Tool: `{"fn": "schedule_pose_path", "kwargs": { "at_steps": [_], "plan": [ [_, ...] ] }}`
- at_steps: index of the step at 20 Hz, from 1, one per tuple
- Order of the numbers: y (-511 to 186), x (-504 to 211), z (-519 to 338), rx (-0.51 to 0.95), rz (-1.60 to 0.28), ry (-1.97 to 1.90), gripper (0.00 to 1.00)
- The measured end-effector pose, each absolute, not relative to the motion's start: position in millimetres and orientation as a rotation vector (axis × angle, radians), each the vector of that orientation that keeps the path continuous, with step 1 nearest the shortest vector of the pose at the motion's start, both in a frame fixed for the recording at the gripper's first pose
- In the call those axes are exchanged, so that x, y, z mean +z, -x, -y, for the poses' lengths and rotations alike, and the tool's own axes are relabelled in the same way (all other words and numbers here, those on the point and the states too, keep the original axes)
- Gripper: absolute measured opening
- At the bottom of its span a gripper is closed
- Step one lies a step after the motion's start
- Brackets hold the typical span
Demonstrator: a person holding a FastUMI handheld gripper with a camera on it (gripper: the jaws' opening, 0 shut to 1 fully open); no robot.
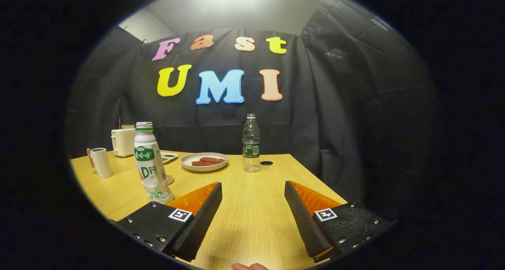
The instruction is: Take the bottle from table, then pour the juice into the cup, finally place the bottle on the coaster
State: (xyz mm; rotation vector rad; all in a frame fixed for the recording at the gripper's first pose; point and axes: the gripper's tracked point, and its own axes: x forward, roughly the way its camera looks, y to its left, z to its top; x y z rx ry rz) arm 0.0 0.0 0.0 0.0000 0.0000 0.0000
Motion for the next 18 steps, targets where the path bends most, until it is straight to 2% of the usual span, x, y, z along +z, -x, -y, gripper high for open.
{"fn": "schedule_pose_path", "kwargs": {
  "at_steps": [7, 12, 18],
  "plan": [
    [-31.7, 50.5, -8.7, -0.022, 0.06, 0.036, 0.98],
    [-6.0, 91.8, -44.5, -0.026, 0.041, 0.031, 0.97],
    [29.1, 105.9, -87.8, 0.028, 0.022, 0.011, 0.98]
  ]
}}
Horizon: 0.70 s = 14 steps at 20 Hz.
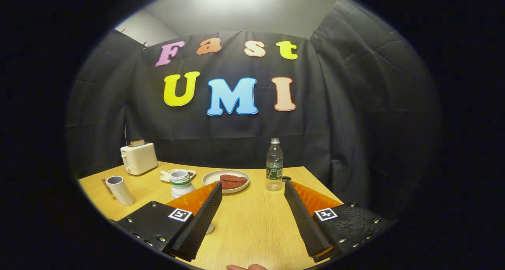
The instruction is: Take the bottle from table, then pour the juice into the cup, finally place the bottle on the coaster
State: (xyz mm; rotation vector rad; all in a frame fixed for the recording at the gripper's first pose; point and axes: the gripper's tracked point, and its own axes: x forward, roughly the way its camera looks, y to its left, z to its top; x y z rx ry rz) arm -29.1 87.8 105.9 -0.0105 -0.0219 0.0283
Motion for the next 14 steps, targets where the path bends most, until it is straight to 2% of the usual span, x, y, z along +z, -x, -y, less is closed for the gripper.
{"fn": "schedule_pose_path", "kwargs": {
  "at_steps": [8, 14],
  "plan": [
    [81.9, 123.5, -159.6, 0.105, 0.097, -0.04, 0.97],
    [54.7, 81.6, -184.3, 0.125, 0.04, -0.017, 0.97]
  ]
}}
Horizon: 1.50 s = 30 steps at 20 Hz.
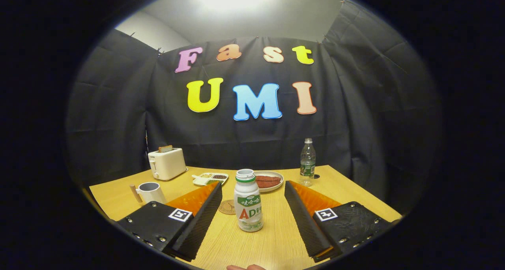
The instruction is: Take the bottle from table, then pour the juice into the cup, finally place the bottle on the coaster
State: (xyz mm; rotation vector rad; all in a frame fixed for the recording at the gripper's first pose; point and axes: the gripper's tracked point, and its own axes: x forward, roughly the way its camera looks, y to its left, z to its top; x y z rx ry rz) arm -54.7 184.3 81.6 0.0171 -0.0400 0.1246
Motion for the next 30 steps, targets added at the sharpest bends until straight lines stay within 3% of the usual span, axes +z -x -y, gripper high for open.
{"fn": "schedule_pose_path", "kwargs": {
  "at_steps": [23, 24, 26, 30],
  "plan": [
    [-55.1, 6.6, -205.5, 0.015, -0.082, 0.024, 0.97],
    [-57.1, 5.2, -206.4, 0.023, -0.083, 0.019, 0.95],
    [-60.1, 6.5, -207.2, 0.023, -0.083, 0.025, 0.74],
    [-56.8, 12.9, -213.9, 0.043, -0.08, 0.049, 0.7]
  ]
}}
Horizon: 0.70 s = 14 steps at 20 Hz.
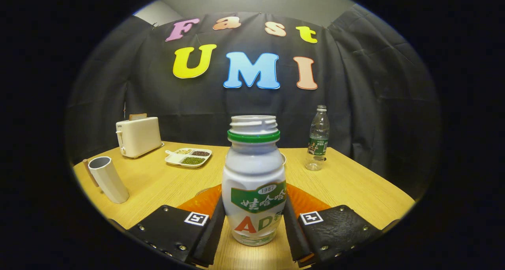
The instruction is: Take the bottle from table, then pour the juice into the cup, finally place the bottle on the coaster
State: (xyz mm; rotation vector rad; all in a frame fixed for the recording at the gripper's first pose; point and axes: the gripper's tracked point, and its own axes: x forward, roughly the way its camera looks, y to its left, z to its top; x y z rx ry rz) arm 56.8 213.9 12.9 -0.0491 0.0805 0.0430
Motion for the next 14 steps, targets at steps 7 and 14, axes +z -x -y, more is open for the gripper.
{"fn": "schedule_pose_path", "kwargs": {
  "at_steps": [7, 14],
  "plan": [
    [-45.4, 39.3, -245.3, 0.075, -0.072, 0.153, 0.69],
    [-42.9, 57.7, -275.7, 0.101, -0.066, 0.254, 0.69]
  ]
}}
